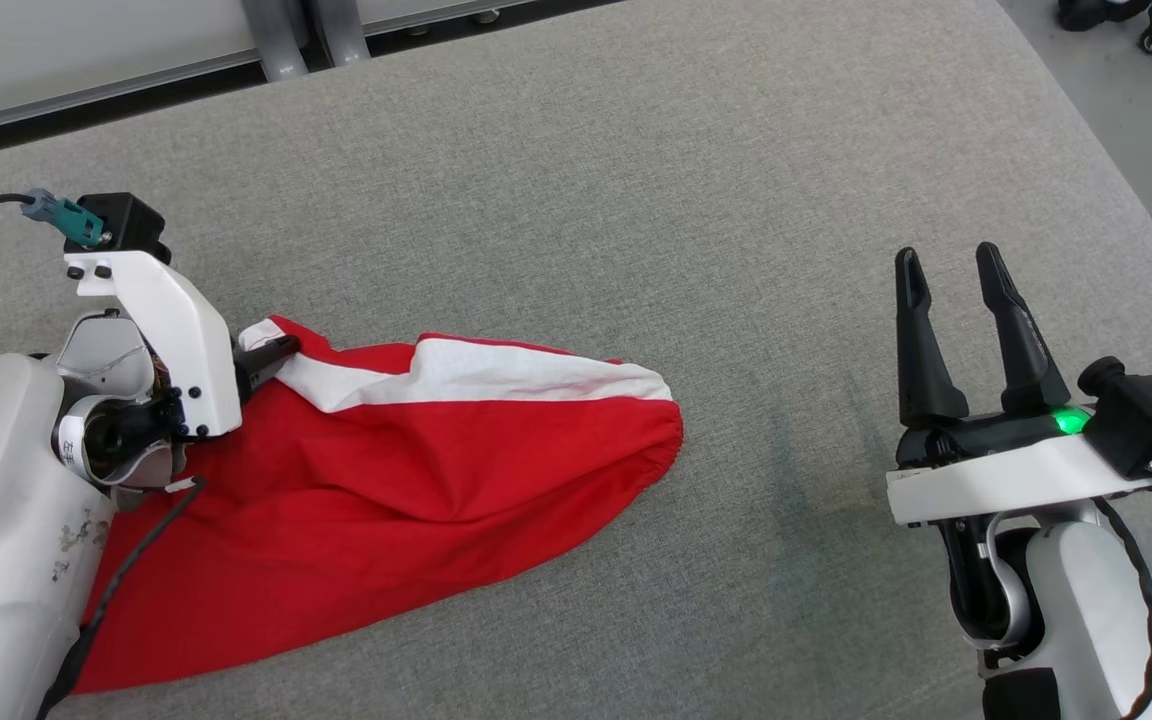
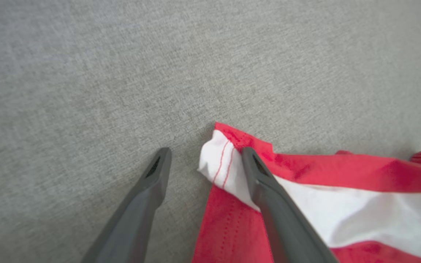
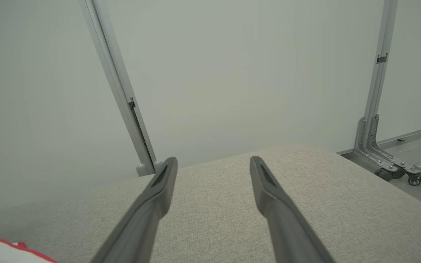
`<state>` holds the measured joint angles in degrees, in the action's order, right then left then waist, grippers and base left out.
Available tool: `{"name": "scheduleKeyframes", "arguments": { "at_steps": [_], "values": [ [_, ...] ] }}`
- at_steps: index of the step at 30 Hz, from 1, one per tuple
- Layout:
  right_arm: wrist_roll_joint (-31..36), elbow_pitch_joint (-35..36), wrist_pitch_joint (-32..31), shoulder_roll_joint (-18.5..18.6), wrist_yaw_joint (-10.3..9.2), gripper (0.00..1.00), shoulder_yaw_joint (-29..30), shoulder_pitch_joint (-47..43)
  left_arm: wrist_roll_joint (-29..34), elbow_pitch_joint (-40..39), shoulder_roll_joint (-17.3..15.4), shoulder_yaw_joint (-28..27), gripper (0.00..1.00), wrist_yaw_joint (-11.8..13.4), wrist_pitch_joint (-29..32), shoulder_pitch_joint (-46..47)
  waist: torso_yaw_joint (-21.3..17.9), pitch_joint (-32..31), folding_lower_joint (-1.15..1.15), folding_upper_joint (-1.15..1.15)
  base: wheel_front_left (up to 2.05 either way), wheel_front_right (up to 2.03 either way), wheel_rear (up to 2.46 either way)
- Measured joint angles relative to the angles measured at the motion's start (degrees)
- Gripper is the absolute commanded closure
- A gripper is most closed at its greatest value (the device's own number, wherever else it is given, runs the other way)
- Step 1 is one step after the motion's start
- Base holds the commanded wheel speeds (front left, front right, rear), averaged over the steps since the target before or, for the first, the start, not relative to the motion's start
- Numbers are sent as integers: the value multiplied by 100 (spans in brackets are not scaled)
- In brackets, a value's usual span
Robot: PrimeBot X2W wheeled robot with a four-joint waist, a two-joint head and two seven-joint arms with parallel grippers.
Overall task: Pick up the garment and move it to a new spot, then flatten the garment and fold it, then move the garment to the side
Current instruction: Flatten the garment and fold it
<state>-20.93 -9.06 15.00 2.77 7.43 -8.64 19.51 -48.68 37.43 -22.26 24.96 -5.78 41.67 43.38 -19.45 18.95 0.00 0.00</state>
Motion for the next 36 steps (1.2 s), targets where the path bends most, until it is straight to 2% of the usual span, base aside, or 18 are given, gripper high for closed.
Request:
{"name": "scheduleKeyframes", "arguments": {
  "at_steps": [1,2,8,13,21,29,33,36],
  "values": [
    [1,0,0,1,0,0,5,0,-16,0,2,15,58,-27,-27,15,9,-5,0,0,0,0,0],
    [2,-7,0,1,0,0,18,-1,-19,-4,7,38,100,-38,-75,21,24,-13,0,0,0,0,0],
    [82,-102,0,2,0,0,69,-69,-190,-137,70,167,100,-129,-187,-4,207,-189,0,0,0,0,0],
    [247,-205,0,-1,0,0,100,-196,-366,-597,64,233,100,-147,-365,-143,517,-425,0,0,0,0,0],
    [408,-283,0,-7,0,0,311,-442,-789,-2020,-313,44,100,-132,-586,-1152,1150,-845,0,0,0,0,0],
    [491,-280,10,41,0,0,633,-672,-1024,-3716,-644,-444,100,517,-1106,-2853,1813,-1124,0,0,0,0,0],
    [521,-286,13,76,0,0,699,-786,-1250,-4214,-477,-580,100,671,-1464,-3652,2086,-1204,0,0,0,0,0],
    [530,-312,13,82,0,0,698,-866,-1244,-4259,-382,-636,100,760,-1753,-4089,2232,-1254,0,0,0,0,0]
  ]
}}
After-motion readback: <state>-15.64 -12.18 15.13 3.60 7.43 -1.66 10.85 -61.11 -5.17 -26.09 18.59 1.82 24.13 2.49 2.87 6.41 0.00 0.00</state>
